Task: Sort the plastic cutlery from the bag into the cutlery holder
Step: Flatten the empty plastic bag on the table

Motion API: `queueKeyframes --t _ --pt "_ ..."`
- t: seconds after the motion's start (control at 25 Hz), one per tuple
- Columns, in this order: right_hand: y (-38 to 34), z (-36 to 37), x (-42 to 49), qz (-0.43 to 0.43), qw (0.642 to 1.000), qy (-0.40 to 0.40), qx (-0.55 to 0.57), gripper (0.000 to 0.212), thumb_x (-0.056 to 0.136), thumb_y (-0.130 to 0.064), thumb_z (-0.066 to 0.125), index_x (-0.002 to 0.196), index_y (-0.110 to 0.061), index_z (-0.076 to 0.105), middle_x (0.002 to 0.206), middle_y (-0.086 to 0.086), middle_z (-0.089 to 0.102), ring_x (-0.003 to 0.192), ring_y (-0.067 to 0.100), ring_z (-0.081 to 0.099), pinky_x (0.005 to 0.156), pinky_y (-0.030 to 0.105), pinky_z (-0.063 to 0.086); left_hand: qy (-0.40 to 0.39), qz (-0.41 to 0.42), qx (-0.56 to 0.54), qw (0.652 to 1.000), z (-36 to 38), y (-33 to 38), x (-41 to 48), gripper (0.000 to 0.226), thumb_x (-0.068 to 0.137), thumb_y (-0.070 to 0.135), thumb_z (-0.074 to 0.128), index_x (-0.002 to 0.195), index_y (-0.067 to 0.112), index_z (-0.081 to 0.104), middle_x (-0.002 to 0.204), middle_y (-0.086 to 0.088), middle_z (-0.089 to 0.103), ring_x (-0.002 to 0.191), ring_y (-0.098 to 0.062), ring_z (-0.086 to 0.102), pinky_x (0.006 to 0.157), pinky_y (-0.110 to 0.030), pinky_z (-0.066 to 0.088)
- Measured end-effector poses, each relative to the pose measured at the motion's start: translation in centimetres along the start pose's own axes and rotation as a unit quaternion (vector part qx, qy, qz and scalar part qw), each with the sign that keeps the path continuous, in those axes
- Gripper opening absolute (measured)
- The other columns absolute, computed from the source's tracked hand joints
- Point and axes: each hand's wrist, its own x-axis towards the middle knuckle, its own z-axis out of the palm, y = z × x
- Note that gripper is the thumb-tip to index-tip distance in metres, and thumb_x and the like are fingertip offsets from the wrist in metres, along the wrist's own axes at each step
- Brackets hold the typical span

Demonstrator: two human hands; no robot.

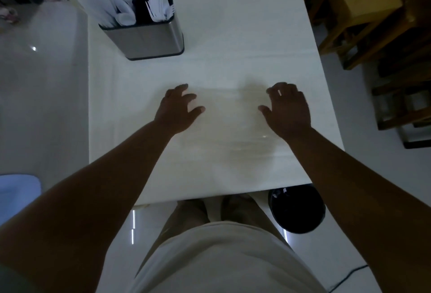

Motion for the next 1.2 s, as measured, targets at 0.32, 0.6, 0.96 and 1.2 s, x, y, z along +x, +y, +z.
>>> queueKeyframes --t 0.32,0.6,0.96,1.2 --pt "-0.7 1.9 -3.7 -0.088 0.969 -0.231 0.0 0.109 0.078 -0.084 -0.012 0.157 -0.01 -0.002 0.166 0.006 -0.01 0.153 0.026 -0.008 0.121 0.056 0.005 0.013 0.119 0.194 0.974 4.2 0.6 -2.4 0.082 0.096 0.065 0.014 0.154 0.008 0.016 0.164 -0.013 0.008 0.15 -0.036 0.005 0.119 -0.058 0.014" --pt "-1.5 2.8 -4.2 -0.056 0.98 -0.192 0.021 0.091 0.092 -0.075 0.011 0.158 -0.012 0.007 0.166 0.008 -0.002 0.153 0.029 -0.001 0.121 0.057 0.009 -0.007 0.103 0.161 0.982 4.6 0.4 -2.2 0.081 0.094 0.068 0.016 0.155 0.014 0.014 0.164 -0.011 0.007 0.149 -0.037 0.01 0.117 -0.058 0.019" --pt "-4.1 1.3 -5.5 0.253 0.946 -0.111 0.17 0.054 0.096 -0.036 0.053 0.146 -0.02 0.043 0.121 0.023 0.05 0.105 0.04 0.057 0.089 0.043 0.05 0.006 -0.024 0.057 0.998 3.3 2.2 -3.4 0.056 0.097 0.037 0.049 0.149 0.027 0.03 0.129 -0.016 0.045 0.116 -0.033 0.048 0.097 -0.042 0.045" --pt "-7.6 0.2 -7.0 0.366 0.89 -0.068 0.264 0.055 0.094 -0.011 0.048 0.147 -0.025 0.043 0.132 0.014 0.048 0.118 0.029 0.054 0.1 0.033 0.043 -0.012 0.015 -0.01 1.0 2.8 2.3 -3.5 0.06 0.094 0.015 0.056 0.149 0.02 0.031 0.14 -0.013 0.038 0.126 -0.034 0.043 0.104 -0.043 0.041"
